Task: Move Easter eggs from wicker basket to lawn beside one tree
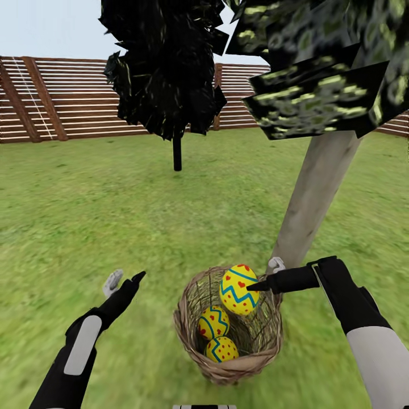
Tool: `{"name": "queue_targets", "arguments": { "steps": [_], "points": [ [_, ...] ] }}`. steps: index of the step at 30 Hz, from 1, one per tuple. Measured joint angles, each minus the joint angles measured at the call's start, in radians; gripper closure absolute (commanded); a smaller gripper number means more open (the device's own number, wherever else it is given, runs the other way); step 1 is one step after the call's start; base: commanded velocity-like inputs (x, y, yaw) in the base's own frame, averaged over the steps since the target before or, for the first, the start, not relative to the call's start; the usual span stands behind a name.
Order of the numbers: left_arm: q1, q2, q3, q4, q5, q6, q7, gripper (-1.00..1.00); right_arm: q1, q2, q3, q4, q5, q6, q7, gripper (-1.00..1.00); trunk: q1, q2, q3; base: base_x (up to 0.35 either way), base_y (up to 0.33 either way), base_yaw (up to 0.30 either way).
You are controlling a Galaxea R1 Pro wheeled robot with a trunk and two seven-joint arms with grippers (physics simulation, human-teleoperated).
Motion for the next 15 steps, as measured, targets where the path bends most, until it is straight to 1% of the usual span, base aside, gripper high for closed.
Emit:
{"name": "queue_targets", "arguments": {
  "steps": [5,6,7,13,15],
  "points": [
    [0.0,0.0,0.0,-0.001,0.027,0.001,0.025,-1.0,0.0,0.0,0.0,0.0,0.0,0.0,-0.001,1.0,-0.002,0.001,0.019,-0.023,0.0,0.0],
    [0.0,-0.001,-0.001,-0.002,0.285,0.001,0.044,-1.0,0.0,0.0,0.0,0.0,0.0,0.0,-0.001,1.0,-0.003,0.001,0.023,-0.221,0.0,0.0],
    [0.0,0.0,-0.001,-0.002,0.304,0.001,0.045,-1.0,0.0,0.001,0.0,0.0,0.0,0.0,-0.001,1.0,-0.003,0.002,0.027,-0.286,0.0,0.0],
    [0.0,-0.001,-0.001,0.0,0.306,0.001,0.045,-1.0,0.0,0.0,0.0,0.0,0.0,0.0,-0.001,1.0,-0.005,0.003,0.05,-0.32,0.0,0.0],
    [0.0,-0.001,-0.001,0.0,0.306,0.001,0.045,-1.0,0.0,0.0,0.0,0.0,0.0,0.0,0.0,1.0,-0.01,0.011,0.057,-0.166,0.0,0.0]
  ]
}}
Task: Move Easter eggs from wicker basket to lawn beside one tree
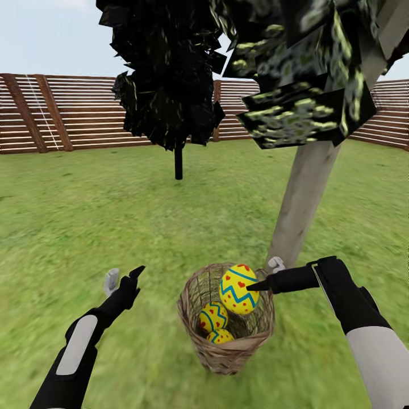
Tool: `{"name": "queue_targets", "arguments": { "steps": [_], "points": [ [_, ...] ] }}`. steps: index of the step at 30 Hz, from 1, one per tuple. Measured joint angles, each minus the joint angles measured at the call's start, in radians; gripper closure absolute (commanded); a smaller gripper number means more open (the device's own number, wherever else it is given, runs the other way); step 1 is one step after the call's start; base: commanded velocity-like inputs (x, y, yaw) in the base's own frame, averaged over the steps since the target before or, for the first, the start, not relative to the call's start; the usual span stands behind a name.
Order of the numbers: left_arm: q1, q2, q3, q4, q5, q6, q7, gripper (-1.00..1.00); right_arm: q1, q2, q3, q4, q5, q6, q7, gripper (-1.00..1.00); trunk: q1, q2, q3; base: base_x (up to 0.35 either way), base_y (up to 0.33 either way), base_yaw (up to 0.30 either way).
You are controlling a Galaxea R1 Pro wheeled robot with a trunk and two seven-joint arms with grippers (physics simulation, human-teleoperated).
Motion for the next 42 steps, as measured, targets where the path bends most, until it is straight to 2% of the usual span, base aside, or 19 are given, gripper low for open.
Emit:
{"name": "queue_targets", "arguments": {
  "steps": [15,38,42],
  "points": [
    [0.0,0.0,-0.002,-0.006,-0.001,-0.001,0.0,-1.0,0.0,-0.001,0.0,0.0,0.0,0.0,0.0,1.0,-0.058,0.105,0.047,-0.194,-0.003,0.0],
    [0.0,-0.003,-0.011,-0.011,-0.002,-0.001,0.001,-1.0,0.0,-0.001,-0.001,0.001,0.0,0.0,-0.002,1.0,-0.146,0.266,0.119,-0.265,-0.163,0.0],
    [0.0,-0.005,-0.012,-0.035,-0.001,-0.006,-0.005,-1.0,0.0,-0.001,-0.001,0.001,0.0,0.0,-0.002,1.0,-0.146,0.266,0.119,-0.007,-0.006,0.0]
  ]
}}
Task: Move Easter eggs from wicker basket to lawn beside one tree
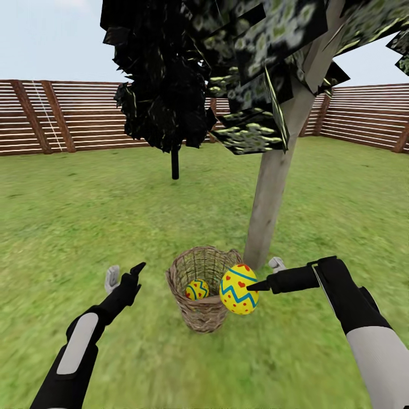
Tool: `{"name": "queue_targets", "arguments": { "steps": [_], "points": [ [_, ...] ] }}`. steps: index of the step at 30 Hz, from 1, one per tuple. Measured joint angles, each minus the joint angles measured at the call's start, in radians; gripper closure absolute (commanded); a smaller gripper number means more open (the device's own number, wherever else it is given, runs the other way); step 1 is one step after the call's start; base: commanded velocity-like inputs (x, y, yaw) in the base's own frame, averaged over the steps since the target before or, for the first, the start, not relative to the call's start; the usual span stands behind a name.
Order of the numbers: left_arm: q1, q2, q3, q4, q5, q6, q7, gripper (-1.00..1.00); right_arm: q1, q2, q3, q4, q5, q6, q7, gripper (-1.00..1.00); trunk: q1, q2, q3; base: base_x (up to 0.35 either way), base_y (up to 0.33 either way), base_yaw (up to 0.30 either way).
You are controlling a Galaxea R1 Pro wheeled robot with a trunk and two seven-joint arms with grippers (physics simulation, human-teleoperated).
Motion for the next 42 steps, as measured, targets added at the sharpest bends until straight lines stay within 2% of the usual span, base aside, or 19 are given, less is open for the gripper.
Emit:
{"name": "queue_targets", "arguments": {
  "steps": [4,6,8,15,22,29,34,39,42],
  "points": [
    [0.0,-0.001,-0.007,-0.005,0.0,-0.004,-0.009,-1.0,0.0,0.0,0.0,0.0,0.0,0.0,0.0,1.0,0.0,0.0,0.0,-0.052,-0.029,0.0],
    [0.0,0.002,-0.039,-0.005,0.001,-0.006,-0.011,-1.0,0.0,0.0,0.0,0.0,0.0,0.0,0.0,1.0,0.0,0.0,0.0,-0.187,-0.179,0.0],
    [0.0,0.002,-0.052,-0.005,0.001,-0.008,-0.011,-1.0,0.0,0.0,0.0,0.0,0.0,0.0,-0.001,1.0,0.0,0.0,0.0,-0.226,-0.193,0.0],
    [0.0,0.003,-0.057,-0.005,0.001,-0.007,-0.01,-1.0,0.0,0.0,-0.002,0.021,0.0,0.0,-0.003,1.0,0.0,0.0,0.0,-0.231,-0.204,0.0],
    [0.0,0.004,-0.057,-0.003,-0.001,-0.008,-0.01,-1.0,0.0,0.001,-0.003,0.025,0.001,0.0,-0.022,1.0,0.0,0.0,0.0,-0.009,-0.314,0.0],
    [0.0,0.004,-0.057,0.001,-0.001,-0.007,-0.01,-1.0,0.0,0.012,-0.002,0.032,0.001,-0.023,-0.128,1.0,0.0,0.0,0.0,0.129,-0.326,0.0],
    [0.0,0.004,-0.055,0.005,0.0,-0.004,-0.01,-1.0,0.0,0.021,-0.002,0.033,0.001,-0.049,-0.244,1.0,0.0,0.0,0.0,0.204,-0.287,0.0],
    [0.0,0.003,-0.069,0.007,0.0,-0.002,-0.01,-1.0,0.0,0.044,-0.002,0.084,0.001,-0.1,-0.358,1.0,0.0,0.0,0.0,0.221,-0.276,0.0],
    [0.0,0.003,-0.081,0.008,0.0,-0.002,-0.011,-1.0,0.0,0.059,-0.003,0.091,0.001,-0.125,-0.388,1.0,0.0,0.0,0.0,0.217,-0.277,0.0]
  ]
}}
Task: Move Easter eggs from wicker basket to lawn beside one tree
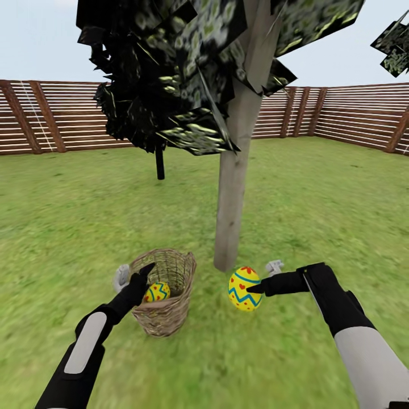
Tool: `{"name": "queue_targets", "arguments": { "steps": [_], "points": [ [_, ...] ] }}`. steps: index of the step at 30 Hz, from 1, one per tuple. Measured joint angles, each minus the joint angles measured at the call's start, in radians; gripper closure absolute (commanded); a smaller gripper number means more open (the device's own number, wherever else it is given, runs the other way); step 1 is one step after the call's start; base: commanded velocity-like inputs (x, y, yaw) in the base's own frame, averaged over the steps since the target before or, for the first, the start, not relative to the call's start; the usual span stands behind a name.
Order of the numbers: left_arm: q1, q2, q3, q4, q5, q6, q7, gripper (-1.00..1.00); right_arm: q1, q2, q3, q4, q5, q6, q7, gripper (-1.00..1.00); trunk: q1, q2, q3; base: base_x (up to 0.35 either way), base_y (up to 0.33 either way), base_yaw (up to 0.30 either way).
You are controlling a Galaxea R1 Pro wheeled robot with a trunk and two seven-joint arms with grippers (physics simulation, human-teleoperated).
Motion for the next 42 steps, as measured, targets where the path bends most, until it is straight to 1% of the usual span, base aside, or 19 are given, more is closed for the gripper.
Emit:
{"name": "queue_targets", "arguments": {
  "steps": [2,7,9,11,13,15,16,19,22,24,29,31,33,34,37,39,42],
  "points": [
    [0.0,-0.001,-0.002,0.0,0.0,0.0,0.001,-1.0,0.0,0.005,0.001,0.001,0.0,-0.005,-0.035,1.0,0.0,0.0,0.0,0.168,-0.297,0.0],
    [0.0,-0.003,-0.004,0.0,-0.001,0.0,0.001,-1.0,0.0,0.008,0.001,0.001,0.0,-0.009,-0.051,1.0,0.0,0.0,0.0,0.117,-0.317,0.0],
    [0.0,-0.006,-0.005,0.001,-0.001,-0.001,0.001,-1.0,0.0,0.008,0.001,0.001,0.0,-0.009,-0.07,1.0,0.0,0.0,0.0,0.1,-0.322,0.0],
    [0.0,-0.007,-0.005,0.002,-0.001,-0.001,0.001,-1.0,0.0,0.018,0.001,0.001,-0.001,-0.009,-0.088,1.0,0.0,0.0,0.0,0.097,-0.323,0.0],
    [0.0,-0.008,-0.006,0.003,-0.001,-0.001,0.003,-1.0,0.0,0.032,0.001,0.001,0.0,-0.01,-0.131,1.0,0.0,0.0,0.0,0.089,-0.325,0.0],
    [0.0,-0.008,-0.007,0.003,-0.001,-0.001,0.004,-1.0,0.0,0.035,0.001,0.005,0.0,-0.011,-0.178,1.0,0.0,0.0,0.0,0.086,-0.325,0.0],
    [0.0,-0.008,-0.007,0.003,-0.001,-0.001,0.004,-1.0,0.0,0.037,0.002,0.013,0.0,-0.017,-0.193,1.0,0.0,0.0,0.0,0.085,-0.326,0.0],
    [0.0,-0.009,-0.007,0.003,-0.001,-0.002,0.004,-1.0,0.0,0.049,0.002,0.039,0.0,-0.076,-0.222,1.0,0.0,0.0,0.0,0.085,-0.326,0.0],
    [0.0,-0.009,-0.007,0.003,-0.001,-0.002,0.004,-1.0,0.0,0.051,0.001,0.045,0.0,-0.097,-0.245,1.0,0.0,0.0,0.0,0.085,-0.326,0.0],
    [0.0,-0.009,-0.007,0.003,-0.001,-0.002,0.004,-1.0,0.0,0.051,0.002,0.046,-0.001,-0.099,-0.251,1.0,0.0,0.0,0.0,0.085,-0.326,0.0],
    [0.0,-0.011,-0.007,0.003,-0.001,-0.002,0.004,-1.0,0.0,0.054,0.003,0.062,0.0,-0.101,-0.293,1.0,0.0,0.0,0.0,0.085,-0.326,0.0],
    [0.0,-0.011,-0.008,0.004,-0.001,-0.002,0.004,-1.0,0.0,0.068,0.003,0.063,0.001,-0.101,-0.317,1.0,0.0,0.0,0.0,0.085,-0.325,0.0],
    [0.0,-0.011,-0.007,0.005,-0.001,-0.002,0.004,-1.0,0.0,0.079,0.003,0.063,0.002,-0.101,-0.356,1.0,0.0,0.0,0.0,0.085,-0.325,0.0],
    [0.0,-0.01,-0.007,0.005,-0.001,-0.002,0.004,-1.0,0.0,0.081,0.002,0.063,0.002,-0.102,-0.375,1.0,0.0,0.0,0.0,0.085,-0.326,0.0],
    [0.0,-0.01,-0.007,0.005,-0.001,-0.003,0.004,-1.0,0.0,0.086,0.003,0.063,0.002,-0.102,-0.395,1.0,0.0,0.0,0.0,0.085,-0.326,0.04],
    [0.0,-0.01,-0.007,0.005,-0.001,-0.003,0.004,-1.0,0.0,0.094,0.002,0.063,0.003,-0.103,-0.422,1.0,0.0,0.0,0.0,0.085,-0.325,0.225],
    [0.0,-0.011,-0.007,0.004,-0.001,-0.004,0.004,-1.0,0.0,0.096,0.003,0.064,0.001,-0.103,-0.46,1.0,0.0,0.0,0.0,0.085,-0.325,0.274]
  ]
}}
